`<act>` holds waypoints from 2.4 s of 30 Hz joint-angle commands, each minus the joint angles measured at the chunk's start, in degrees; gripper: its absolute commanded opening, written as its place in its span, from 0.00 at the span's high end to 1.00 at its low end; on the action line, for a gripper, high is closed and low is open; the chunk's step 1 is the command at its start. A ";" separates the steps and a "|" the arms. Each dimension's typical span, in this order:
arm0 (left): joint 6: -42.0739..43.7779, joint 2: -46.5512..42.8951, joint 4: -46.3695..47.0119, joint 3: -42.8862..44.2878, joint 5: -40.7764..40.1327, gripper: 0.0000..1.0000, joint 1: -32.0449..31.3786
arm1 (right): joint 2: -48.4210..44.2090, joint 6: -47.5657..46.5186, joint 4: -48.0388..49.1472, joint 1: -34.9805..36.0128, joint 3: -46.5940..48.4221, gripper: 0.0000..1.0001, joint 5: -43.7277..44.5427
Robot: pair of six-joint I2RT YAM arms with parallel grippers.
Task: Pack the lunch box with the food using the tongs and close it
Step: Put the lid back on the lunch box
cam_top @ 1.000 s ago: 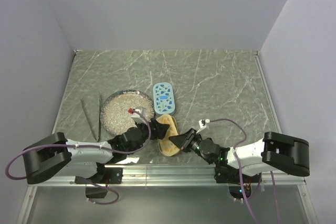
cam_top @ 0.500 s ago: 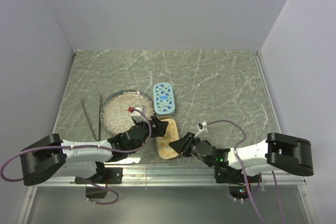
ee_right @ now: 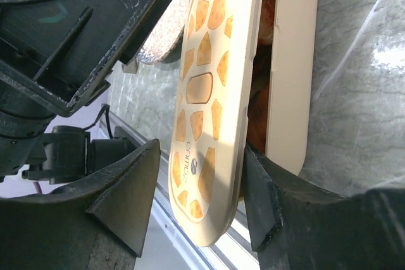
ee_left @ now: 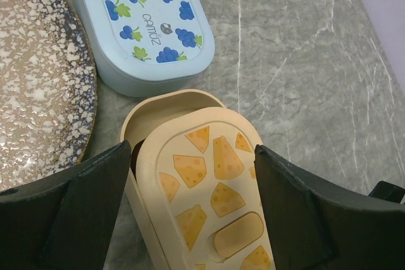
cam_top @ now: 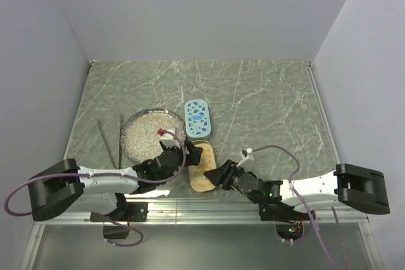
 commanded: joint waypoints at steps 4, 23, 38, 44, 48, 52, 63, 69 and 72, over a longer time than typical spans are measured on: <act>0.63 -0.33 -0.35 2.17 -1.44 0.14 -0.32 | -3.39 -1.55 -9.86 2.02 0.96 0.37 6.64; 0.63 -1.74 -3.16 3.05 -2.40 0.14 -1.38 | -13.51 -1.46 -32.35 5.63 4.55 0.33 19.38; -0.24 -9.91 -9.66 1.29 -7.58 0.15 -2.52 | -3.50 13.38 -67.49 21.88 21.60 1.00 31.52; -0.86 -12.72 -12.48 0.85 -8.82 0.14 -2.52 | 5.73 20.25 -75.43 26.02 27.06 1.00 30.73; -1.04 -14.21 -13.27 0.50 -8.73 0.14 -2.43 | 6.89 17.71 -71.75 26.02 26.72 1.00 29.41; -1.21 -15.71 -13.45 -0.20 -8.73 0.14 -2.43 | 4.52 14.63 -65.17 25.84 24.08 1.00 29.06; -1.12 -16.06 -13.01 -0.29 -8.12 0.14 -2.43 | 4.33 5.22 -52.58 22.24 20.56 1.00 24.40; -1.04 -15.10 -13.01 -0.03 -7.94 0.14 -2.52 | 4.42 0.39 -44.85 19.52 18.80 1.00 21.42; -0.95 -14.75 -12.74 -0.03 -7.94 0.14 -2.43 | 5.04 -1.11 -43.01 18.46 18.72 1.00 20.19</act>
